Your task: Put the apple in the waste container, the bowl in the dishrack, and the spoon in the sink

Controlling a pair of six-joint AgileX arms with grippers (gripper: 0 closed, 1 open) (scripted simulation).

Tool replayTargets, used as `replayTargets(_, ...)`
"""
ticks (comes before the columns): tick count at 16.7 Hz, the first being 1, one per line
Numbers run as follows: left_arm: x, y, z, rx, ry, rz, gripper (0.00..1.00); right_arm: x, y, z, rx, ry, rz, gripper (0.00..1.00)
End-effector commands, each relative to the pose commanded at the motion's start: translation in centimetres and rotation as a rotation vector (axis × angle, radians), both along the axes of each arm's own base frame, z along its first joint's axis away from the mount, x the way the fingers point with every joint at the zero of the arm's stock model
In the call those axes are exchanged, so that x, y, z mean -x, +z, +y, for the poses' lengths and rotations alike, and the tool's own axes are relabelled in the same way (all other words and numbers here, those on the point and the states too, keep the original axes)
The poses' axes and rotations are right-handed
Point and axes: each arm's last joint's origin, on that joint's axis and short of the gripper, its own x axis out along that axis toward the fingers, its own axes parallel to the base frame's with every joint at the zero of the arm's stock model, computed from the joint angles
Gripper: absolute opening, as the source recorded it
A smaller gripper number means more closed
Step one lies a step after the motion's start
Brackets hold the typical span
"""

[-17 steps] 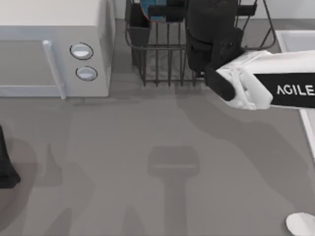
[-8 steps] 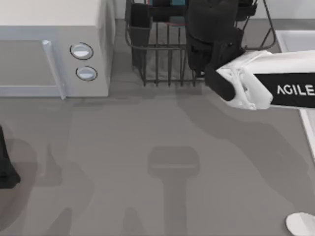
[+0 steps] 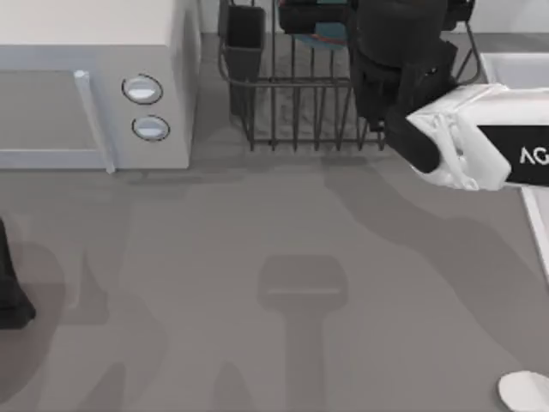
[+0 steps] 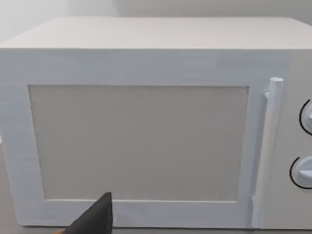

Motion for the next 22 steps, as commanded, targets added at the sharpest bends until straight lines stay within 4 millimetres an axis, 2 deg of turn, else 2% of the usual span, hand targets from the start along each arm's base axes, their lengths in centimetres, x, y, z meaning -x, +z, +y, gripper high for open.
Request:
replayTargets(3, 0.0, 0.0, 0.0, 0.000, 0.000, 0.000, 1.00, 1.8, 2.5, -4.1, 0.002, -0.002, 0.006, 1.00)
replayTargets(5, 0.0, 0.0, 0.0, 0.000, 0.000, 0.000, 1.00, 4.1, 4.5, -7.6, 0.002, -0.004, 0.004, 1.00)
replayTargets(8, 0.0, 0.0, 0.0, 0.000, 0.000, 0.000, 1.00, 9.5, 6.8, -13.3, 0.002, -0.008, -0.010, 1.00)
replayTargets(10, 0.0, 0.0, 0.0, 0.000, 0.000, 0.000, 1.00, 14.0, 7.1, -16.8, 0.003, -0.009, -0.026, 1.00)
replayTargets(13, 0.0, 0.0, 0.0, 0.000, 0.000, 0.000, 1.00, 20.4, 4.9, -20.7, 0.007, -0.007, -0.050, 1.00)
replayTargets(16, 0.0, 0.0, 0.0, 0.000, 0.000, 0.000, 1.00, 24.6, 0.6, -22.7, 0.011, -0.004, -0.051, 1.00)
replayTargets(19, 0.0, 0.0, 0.0, 0.000, 0.000, 0.000, 1.00, 26.4, -3.6, -23.7, 0.008, 0.000, -0.034, 1.00)
replayTargets(22, 0.0, 0.0, 0.0, 0.000, 0.000, 0.000, 1.00, 26.9, -6.5, -24.1, 0.000, 0.003, -0.015, 1.00)
